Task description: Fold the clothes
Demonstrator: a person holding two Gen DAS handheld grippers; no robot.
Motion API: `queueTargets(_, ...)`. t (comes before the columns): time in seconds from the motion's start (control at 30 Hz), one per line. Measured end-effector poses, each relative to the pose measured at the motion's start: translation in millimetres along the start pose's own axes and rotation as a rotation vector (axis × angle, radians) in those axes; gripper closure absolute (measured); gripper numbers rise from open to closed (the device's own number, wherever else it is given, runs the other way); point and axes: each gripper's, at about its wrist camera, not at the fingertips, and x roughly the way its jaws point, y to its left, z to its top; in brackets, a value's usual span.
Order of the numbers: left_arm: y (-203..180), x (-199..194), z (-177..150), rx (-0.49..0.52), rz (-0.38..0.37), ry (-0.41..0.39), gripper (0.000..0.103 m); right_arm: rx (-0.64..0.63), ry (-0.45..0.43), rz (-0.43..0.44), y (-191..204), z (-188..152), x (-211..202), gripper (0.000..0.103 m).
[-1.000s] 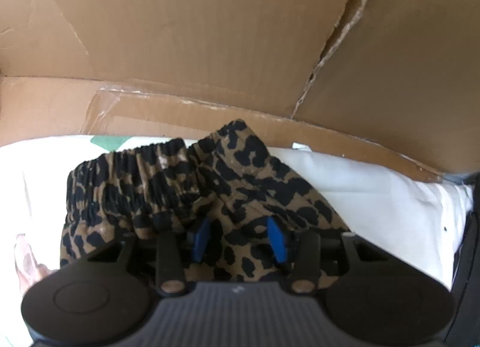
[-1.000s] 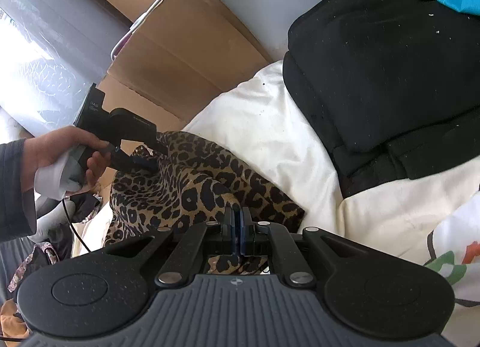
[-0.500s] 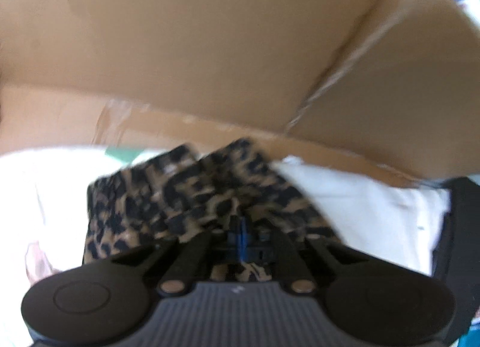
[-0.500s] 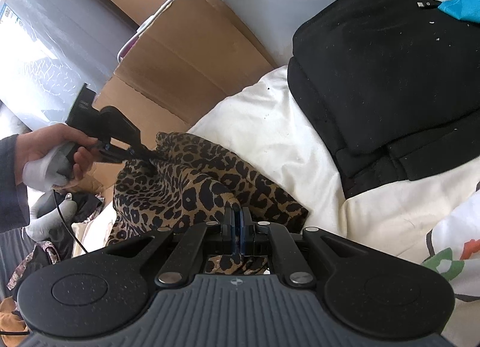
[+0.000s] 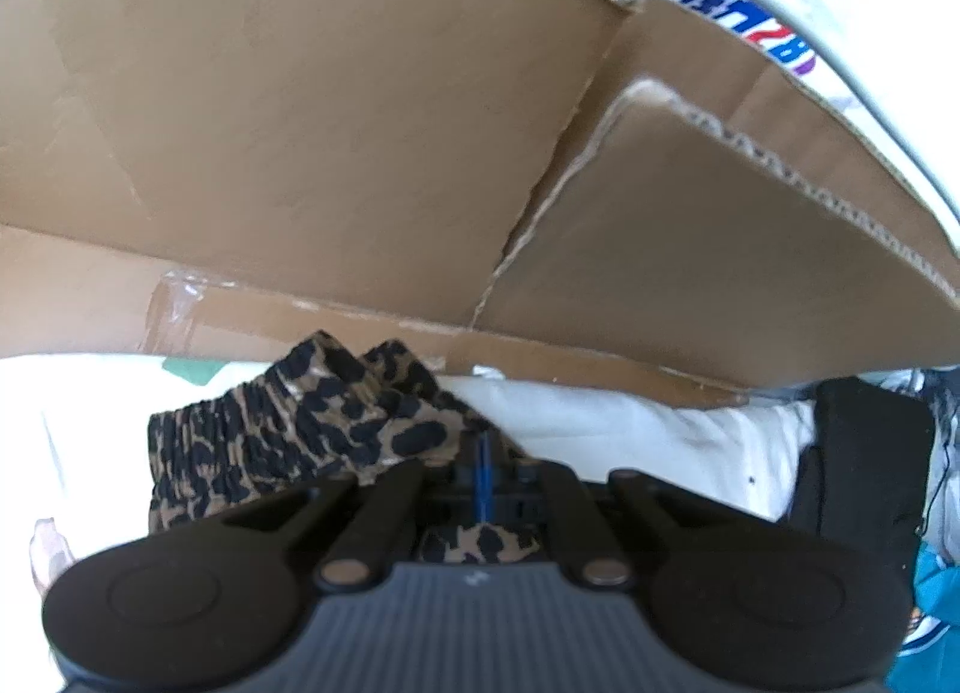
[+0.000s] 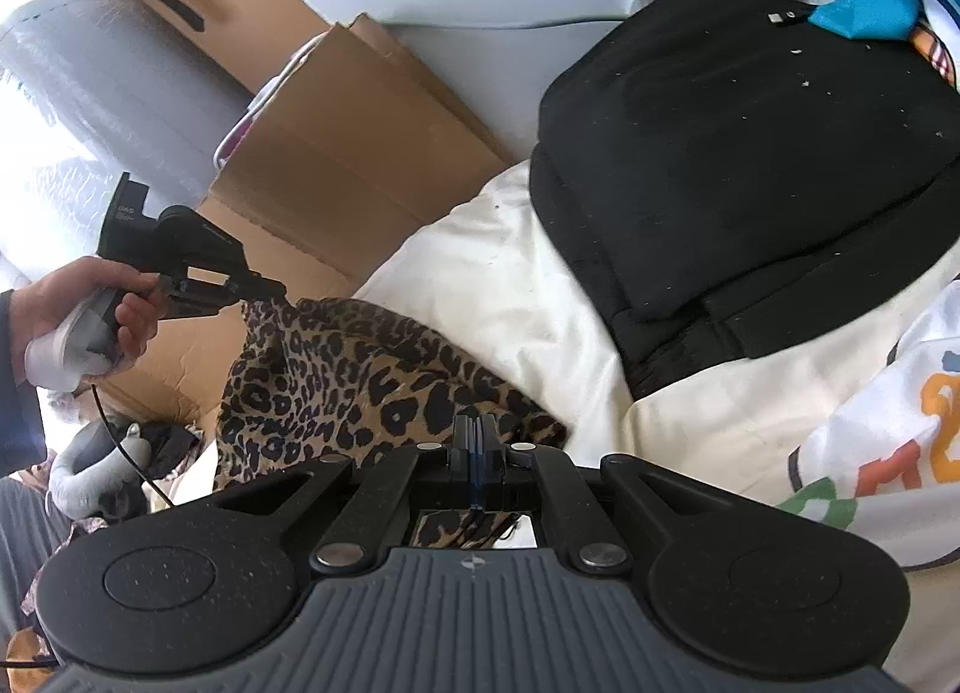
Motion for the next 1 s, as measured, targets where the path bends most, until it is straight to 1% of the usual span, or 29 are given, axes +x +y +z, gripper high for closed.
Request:
queueTargets(0.1, -1.2, 3.6, 0.3, 0.001, 0.005, 0.004, 0.103, -0.035, 0.009, -0.012, 1.8, 2.3, 7.6, 0.101)
queueTargets(0.23, 1.2, 4.9, -1.0, -0.004, 0.007, 0.008, 0.103, -0.074, 0.018, -0.041, 1.4, 6.1, 21.0, 0.095)
queueTargets(0.27, 1.5, 4.3, -1.4, -0.002, 0.008, 0.009, 0.103, -0.078, 0.021, -0.049, 0.6, 7.0, 24.3, 0.091)
queueTargets(0.3, 2.0, 4.3, -1.7, -0.001, 0.008, 0.010, 0.103, -0.080, 0.030, -0.053, -0.2, 6.9, 27.7, 0.084)
queueTargets(0.33, 2.5, 4.4, -1.9, -0.001, 0.008, 0.011, 0.103, -0.081, 0.040, -0.057, -1.1, 6.7, 31.1, 0.081)
queueTargets(0.4, 3.4, 4.9, -2.4, 0.001, 0.007, 0.012, 0.103, -0.080, 0.061, -0.058, -2.9, 5.9, 37.3, 0.068)
queueTargets(0.43, 3.6, 5.2, -2.7, 0.003, 0.007, 0.012, 0.103, -0.080, 0.067, -0.058, -3.7, 4.7, 38.7, 0.068)
queueTargets(0.63, 5.1, 3.8, -5.4, 0.003, 0.001, 0.012, 0.103, -0.081, 0.075, -0.044, -1.9, 1.8, 47.1, 0.068)
queueTargets(0.67, 5.1, 2.5, -5.6, 0.002, -0.002, 0.011, 0.103, -0.080, 0.080, -0.039, -1.6, 1.9, 49.3, 0.075)
queueTargets(0.7, 5.2, 1.2, -5.9, 0.000, -0.004, 0.010, 0.103, -0.077, 0.086, -0.033, -1.4, 1.9, 51.6, 0.088)
queueTargets(0.73, 5.2, -0.1, -6.1, -0.002, -0.007, 0.008, 0.103, -0.072, 0.094, -0.035, -1.2, 2.1, 53.9, 0.096)
queueTargets(0.77, 5.2, -1.4, -6.3, -0.003, -0.010, 0.007, 0.103, -0.072, 0.100, -0.046, -0.7, 2.7, 54.7, 0.101)
queueTargets(0.87, 5.3, -7.4, -6.4, -0.008, -0.030, -0.007, 0.103, -0.085, 0.082, -0.043, 4.5, 3.2, 49.9, 0.102)
queueTargets(1.0, 2.9, -13.0, -6.7, 0.004, -0.069, -0.024, 0.103, -0.060, 0.045, -0.035, 5.7, 5.0, 34.0, 0.103)
